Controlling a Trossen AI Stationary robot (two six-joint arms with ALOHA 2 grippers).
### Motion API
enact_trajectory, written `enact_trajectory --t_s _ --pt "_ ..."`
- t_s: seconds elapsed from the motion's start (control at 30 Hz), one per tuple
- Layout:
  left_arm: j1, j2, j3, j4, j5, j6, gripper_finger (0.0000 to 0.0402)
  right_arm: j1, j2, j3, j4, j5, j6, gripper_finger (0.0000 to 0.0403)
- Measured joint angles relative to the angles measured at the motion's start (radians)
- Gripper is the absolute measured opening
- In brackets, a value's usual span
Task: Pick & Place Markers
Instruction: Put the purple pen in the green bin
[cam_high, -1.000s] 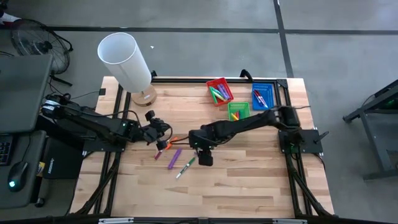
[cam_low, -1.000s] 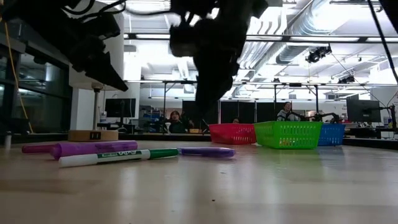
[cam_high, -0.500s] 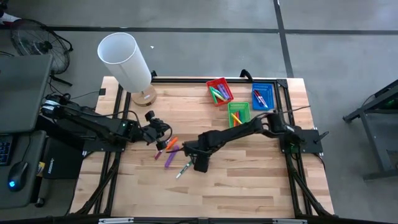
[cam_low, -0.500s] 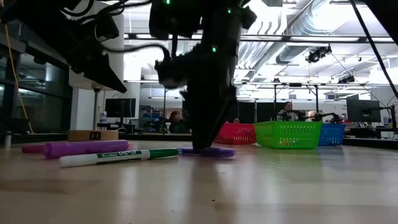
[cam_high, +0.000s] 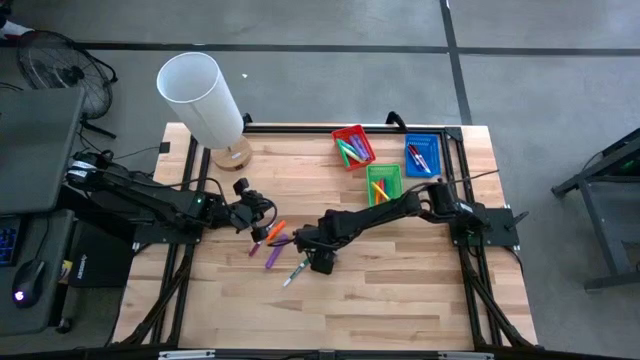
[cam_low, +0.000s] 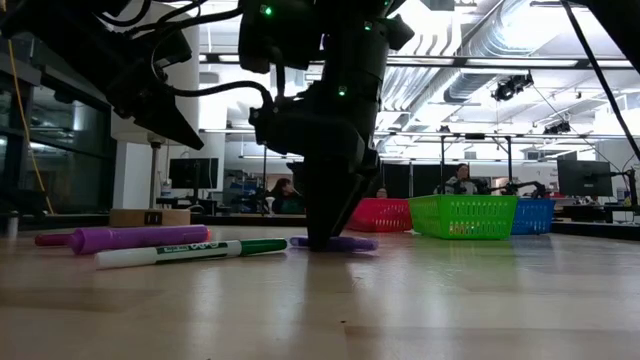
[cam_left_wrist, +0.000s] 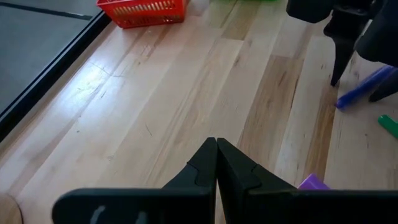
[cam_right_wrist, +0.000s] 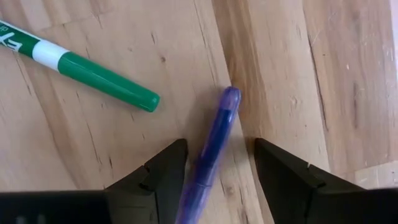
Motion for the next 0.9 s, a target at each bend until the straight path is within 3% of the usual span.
enact_trajectory --t_s 0.27,0.7,0.9 --pt "0.000 0.000 0.000 -0.002 0.002 0.000 0.0001 0.000 0.030 0.000 -0.003 -0.033 0.065 0.0162" --pt "0.000 0.000 0.000 -0.003 0.022 -0.005 0.0001 -0.001 0.031 -0.001 -0.030 -0.059 0.089 0.0025" --pt "0.000 0.000 0.000 -0.003 0.026 -0.008 0.0001 0.000 0.031 -0.001 -0.034 -0.062 0.052 0.0025"
